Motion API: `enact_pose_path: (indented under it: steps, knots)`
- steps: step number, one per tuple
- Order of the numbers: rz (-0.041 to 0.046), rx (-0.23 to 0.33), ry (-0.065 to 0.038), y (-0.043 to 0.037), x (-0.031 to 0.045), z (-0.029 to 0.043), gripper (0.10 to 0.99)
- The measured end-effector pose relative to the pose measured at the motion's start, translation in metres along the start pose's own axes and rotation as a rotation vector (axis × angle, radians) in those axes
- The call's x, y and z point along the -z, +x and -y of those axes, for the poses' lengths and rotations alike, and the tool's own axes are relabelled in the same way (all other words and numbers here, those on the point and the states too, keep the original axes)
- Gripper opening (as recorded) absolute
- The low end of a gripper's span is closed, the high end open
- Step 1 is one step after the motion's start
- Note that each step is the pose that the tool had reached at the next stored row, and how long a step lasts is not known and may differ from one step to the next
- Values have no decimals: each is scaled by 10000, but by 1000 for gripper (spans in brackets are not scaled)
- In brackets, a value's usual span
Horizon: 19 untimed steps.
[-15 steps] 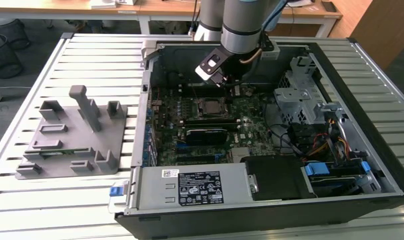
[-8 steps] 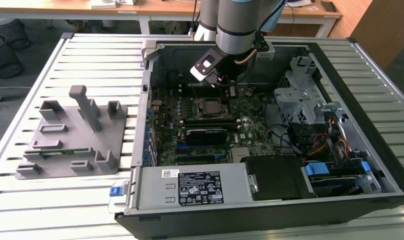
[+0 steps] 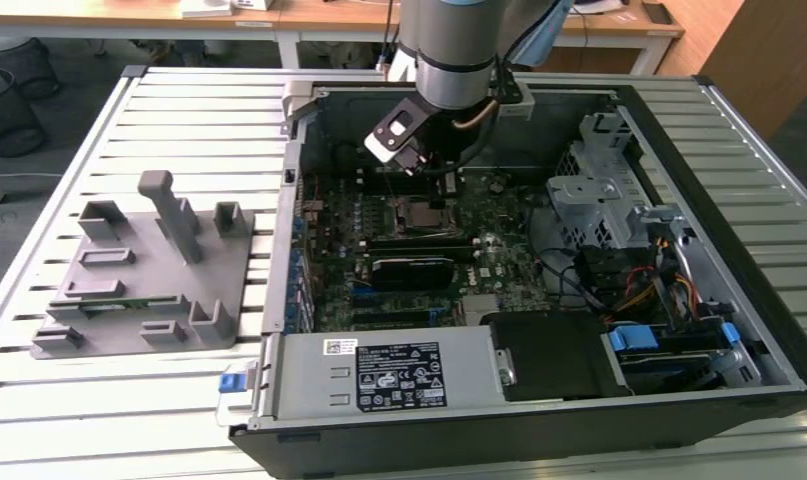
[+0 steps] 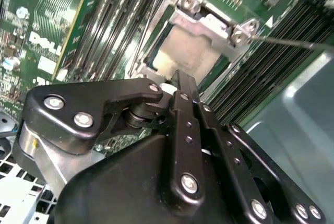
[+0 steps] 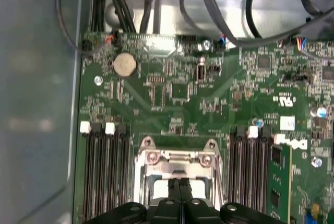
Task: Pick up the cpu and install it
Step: 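Close the cpu cover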
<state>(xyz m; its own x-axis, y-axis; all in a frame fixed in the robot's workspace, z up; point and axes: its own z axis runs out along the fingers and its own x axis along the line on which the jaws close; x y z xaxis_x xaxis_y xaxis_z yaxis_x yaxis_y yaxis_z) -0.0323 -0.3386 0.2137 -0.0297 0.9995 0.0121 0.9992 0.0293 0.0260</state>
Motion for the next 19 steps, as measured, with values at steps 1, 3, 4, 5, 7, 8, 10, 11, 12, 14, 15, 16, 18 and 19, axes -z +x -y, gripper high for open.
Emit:
enact_pose_path:
  steps: [1,3,4,5,7,8,10,11,12,14,15,16,18,19]
  knots:
    - [1,0,1,0,-1,18,106]
    - [1,1,2,1,-2,46,106]
    - [1,3,2,2,-4,62,106]
    - [0,6,4,2,-6,75,106]
    - [0,22,8,3,-11,104,106]
    - [0,38,11,3,-14,121,106]
    - [-2,71,13,4,-20,152,106]
    - [-4,83,15,4,-21,166,106]
    - [-6,92,16,5,-21,180,106]
    - [-9,111,15,5,-23,208,106]
    - [-12,122,15,6,-24,225,106]
    - [-14,134,15,7,-25,239,106]
    - [-17,156,15,8,-29,264,106]
    - [-16,168,16,7,-32,274,106]
